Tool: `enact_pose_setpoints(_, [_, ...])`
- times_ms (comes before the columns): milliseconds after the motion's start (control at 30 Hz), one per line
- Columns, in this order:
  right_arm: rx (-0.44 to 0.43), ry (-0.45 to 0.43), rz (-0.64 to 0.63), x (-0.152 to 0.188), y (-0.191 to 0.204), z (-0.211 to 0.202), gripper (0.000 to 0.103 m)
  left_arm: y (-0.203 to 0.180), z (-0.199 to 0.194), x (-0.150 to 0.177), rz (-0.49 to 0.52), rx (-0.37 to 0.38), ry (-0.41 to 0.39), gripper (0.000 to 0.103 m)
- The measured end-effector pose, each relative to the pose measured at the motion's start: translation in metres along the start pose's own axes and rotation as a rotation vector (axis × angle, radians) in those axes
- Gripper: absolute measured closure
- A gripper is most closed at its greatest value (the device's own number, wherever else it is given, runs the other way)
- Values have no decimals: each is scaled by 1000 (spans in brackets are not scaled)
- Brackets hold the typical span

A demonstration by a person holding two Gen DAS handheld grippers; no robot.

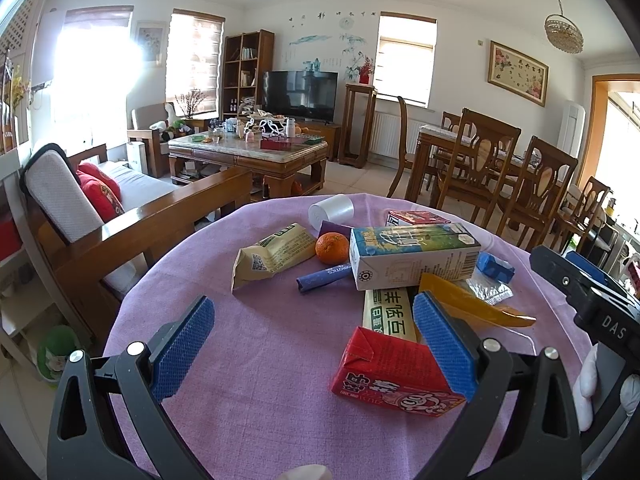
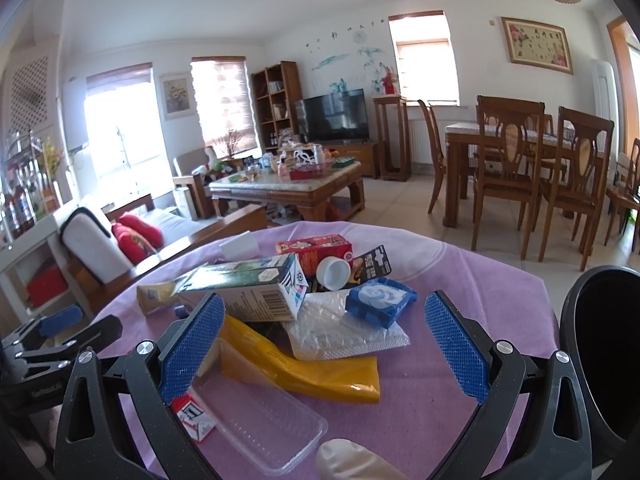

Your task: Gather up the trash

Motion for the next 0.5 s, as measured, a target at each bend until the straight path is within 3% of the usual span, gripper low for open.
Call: enact_pose_setpoints(500, [-1,2,7,4,-1,2,4,0,0,0,-1,0,2,5])
Point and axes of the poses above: each gripper's, at about its wrist camera, not at the fingertips, and z roughly the way its jaws point, y to its left, x to its underside, the point moved 9 cm from there along z, roughly the way its jaws point, and after that the axes turned 4 degrees about -y, right-handed, at the moved point
